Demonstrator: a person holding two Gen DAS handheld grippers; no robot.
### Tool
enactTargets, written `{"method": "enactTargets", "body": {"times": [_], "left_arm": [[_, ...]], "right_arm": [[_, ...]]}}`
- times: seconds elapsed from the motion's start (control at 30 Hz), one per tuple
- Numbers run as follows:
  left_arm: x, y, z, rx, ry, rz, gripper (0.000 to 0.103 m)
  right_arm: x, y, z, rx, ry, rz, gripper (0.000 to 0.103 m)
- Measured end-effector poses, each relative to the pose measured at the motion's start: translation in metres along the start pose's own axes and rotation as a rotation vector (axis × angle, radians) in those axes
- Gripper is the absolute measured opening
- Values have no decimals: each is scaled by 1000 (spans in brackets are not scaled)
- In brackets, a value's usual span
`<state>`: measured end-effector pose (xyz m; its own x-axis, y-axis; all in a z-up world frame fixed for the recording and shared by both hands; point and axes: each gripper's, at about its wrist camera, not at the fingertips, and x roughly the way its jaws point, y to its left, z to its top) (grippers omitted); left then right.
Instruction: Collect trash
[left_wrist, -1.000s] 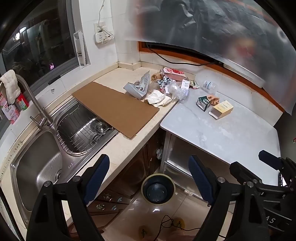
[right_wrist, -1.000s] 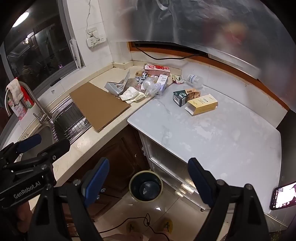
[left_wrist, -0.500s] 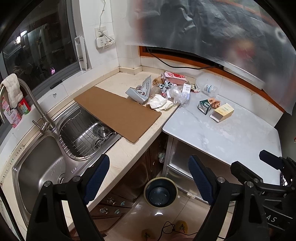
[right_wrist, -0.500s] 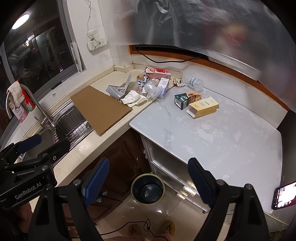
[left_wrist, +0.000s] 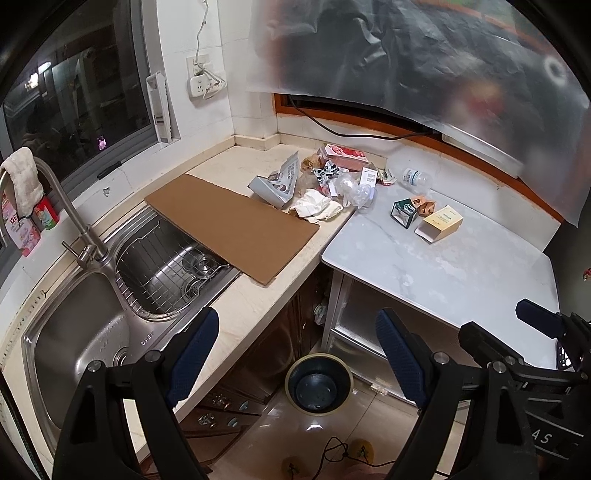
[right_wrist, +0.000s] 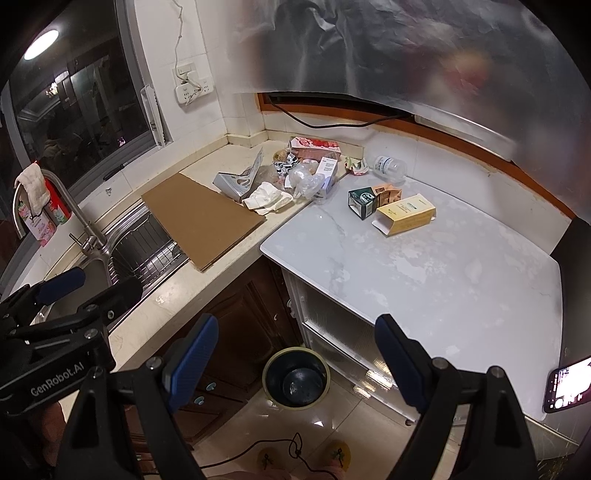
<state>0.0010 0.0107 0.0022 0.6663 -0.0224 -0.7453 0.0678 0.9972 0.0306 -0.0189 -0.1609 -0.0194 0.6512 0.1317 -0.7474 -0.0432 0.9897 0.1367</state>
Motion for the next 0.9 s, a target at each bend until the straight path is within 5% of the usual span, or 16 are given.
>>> {"method": "enactTargets", "body": {"times": [0.9], "left_arm": [[-1, 0, -1, -1, 2, -3, 86]], "right_arm": [[-4, 3, -2, -1, -4, -1, 87]]}}
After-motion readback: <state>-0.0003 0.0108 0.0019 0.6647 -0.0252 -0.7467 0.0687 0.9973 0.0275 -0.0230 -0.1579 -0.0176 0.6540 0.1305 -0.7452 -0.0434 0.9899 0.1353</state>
